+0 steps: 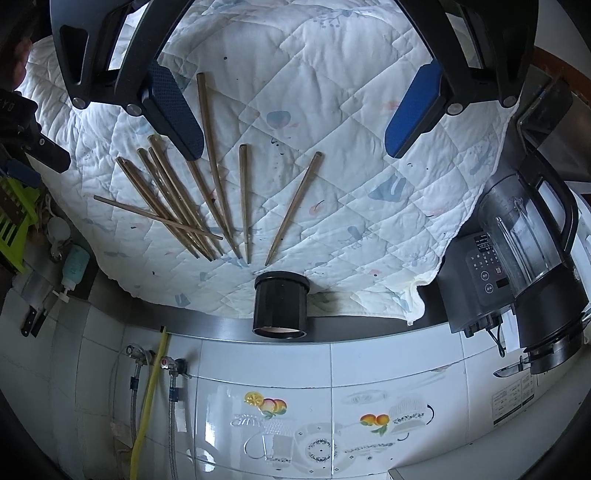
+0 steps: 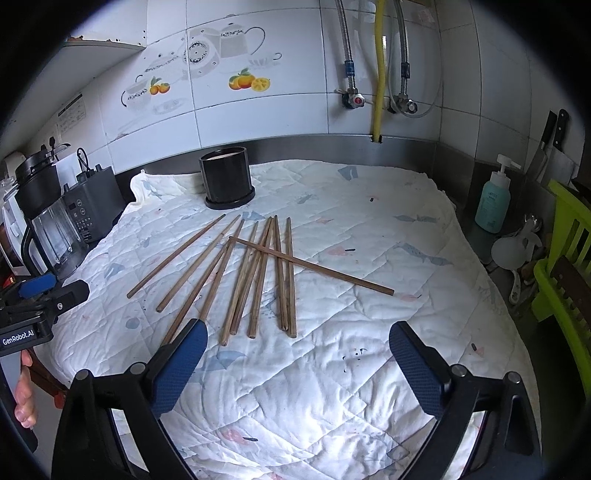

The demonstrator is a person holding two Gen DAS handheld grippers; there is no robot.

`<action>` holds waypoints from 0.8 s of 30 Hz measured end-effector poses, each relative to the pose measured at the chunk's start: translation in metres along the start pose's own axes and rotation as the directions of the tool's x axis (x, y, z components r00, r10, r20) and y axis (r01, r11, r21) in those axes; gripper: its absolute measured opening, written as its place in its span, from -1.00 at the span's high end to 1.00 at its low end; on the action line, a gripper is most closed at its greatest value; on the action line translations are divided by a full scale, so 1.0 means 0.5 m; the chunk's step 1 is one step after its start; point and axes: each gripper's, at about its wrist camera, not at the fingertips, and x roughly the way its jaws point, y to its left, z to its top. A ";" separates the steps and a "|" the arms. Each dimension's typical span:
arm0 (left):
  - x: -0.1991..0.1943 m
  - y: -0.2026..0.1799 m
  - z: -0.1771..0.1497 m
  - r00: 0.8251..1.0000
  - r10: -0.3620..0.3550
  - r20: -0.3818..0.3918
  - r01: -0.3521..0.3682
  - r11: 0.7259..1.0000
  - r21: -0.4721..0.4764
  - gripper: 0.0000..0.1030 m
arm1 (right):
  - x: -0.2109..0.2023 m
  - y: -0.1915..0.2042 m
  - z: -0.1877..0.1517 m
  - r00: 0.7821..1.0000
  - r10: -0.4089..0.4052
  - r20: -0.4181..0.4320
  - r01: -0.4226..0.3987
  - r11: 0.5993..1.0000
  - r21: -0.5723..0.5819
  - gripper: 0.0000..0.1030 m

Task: Organize utensils
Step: 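Move the right tool down toward a single wooden chopstick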

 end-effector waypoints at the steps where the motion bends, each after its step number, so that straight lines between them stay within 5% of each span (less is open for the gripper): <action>1: 0.004 0.001 0.001 1.000 0.002 0.000 -0.002 1.000 0.000 -1.00 | 0.004 -0.002 0.000 1.000 0.000 -0.005 0.000 1.000 0.001 -1.00; 11: 0.051 0.015 0.003 1.000 0.005 -0.025 -0.005 1.000 -0.008 -0.99 | 0.045 -0.032 0.001 0.999 -0.006 -0.041 0.006 1.000 0.012 -0.87; 24: 0.126 0.036 0.006 0.997 -0.001 -0.077 0.000 1.000 -0.017 -0.60 | 0.119 -0.133 0.020 0.996 -0.023 -0.089 0.029 0.997 0.070 -0.45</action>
